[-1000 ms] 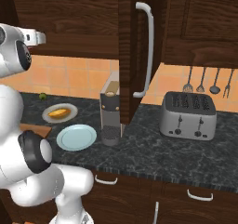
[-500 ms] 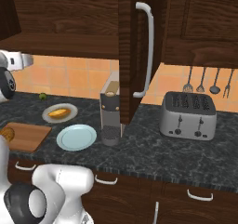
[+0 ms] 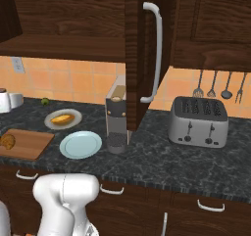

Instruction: From the different types of pastries on the counter, select a croissant and place it on the cutting board. Then retrieve a jar of jam from the cabinet and place it alongside the croissant on the cutting board.

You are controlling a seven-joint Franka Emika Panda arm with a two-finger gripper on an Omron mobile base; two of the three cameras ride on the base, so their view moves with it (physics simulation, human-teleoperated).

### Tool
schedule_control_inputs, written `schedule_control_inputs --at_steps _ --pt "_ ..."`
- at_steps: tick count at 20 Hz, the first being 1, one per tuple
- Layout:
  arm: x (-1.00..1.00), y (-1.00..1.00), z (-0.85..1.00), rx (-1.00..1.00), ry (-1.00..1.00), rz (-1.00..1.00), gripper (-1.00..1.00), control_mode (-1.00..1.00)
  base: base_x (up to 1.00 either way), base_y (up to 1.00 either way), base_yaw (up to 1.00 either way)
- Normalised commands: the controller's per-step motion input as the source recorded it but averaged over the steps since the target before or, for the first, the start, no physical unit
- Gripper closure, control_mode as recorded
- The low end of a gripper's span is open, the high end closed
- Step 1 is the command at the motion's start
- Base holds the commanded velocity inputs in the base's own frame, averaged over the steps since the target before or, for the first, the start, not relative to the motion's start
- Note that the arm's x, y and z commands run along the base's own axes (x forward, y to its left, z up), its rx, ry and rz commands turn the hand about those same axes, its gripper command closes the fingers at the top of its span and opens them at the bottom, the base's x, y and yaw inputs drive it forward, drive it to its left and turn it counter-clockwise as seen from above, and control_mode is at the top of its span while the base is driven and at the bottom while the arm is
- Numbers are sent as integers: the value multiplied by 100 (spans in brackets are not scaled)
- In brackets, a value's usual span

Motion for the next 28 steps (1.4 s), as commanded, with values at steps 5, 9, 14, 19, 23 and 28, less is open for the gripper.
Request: schedule_control_inputs --at_steps 5,9,14,19,23,28 --pt "-80 -4 -100 1 22 8 100 -100 0 0 0" --pt "4 -26 -60 7 19 18 100 -100 0 0 0" --pt "21 -16 -17 2 6 18 100 -100 0 0 0" --pt "18 0 -28 0 2 2 100 -100 0 0 0" --pt "33 0 -70 3 6 3 100 -100 0 0 0" --pt "43 1 -73 11 9 5 100 -100 0 0 0"
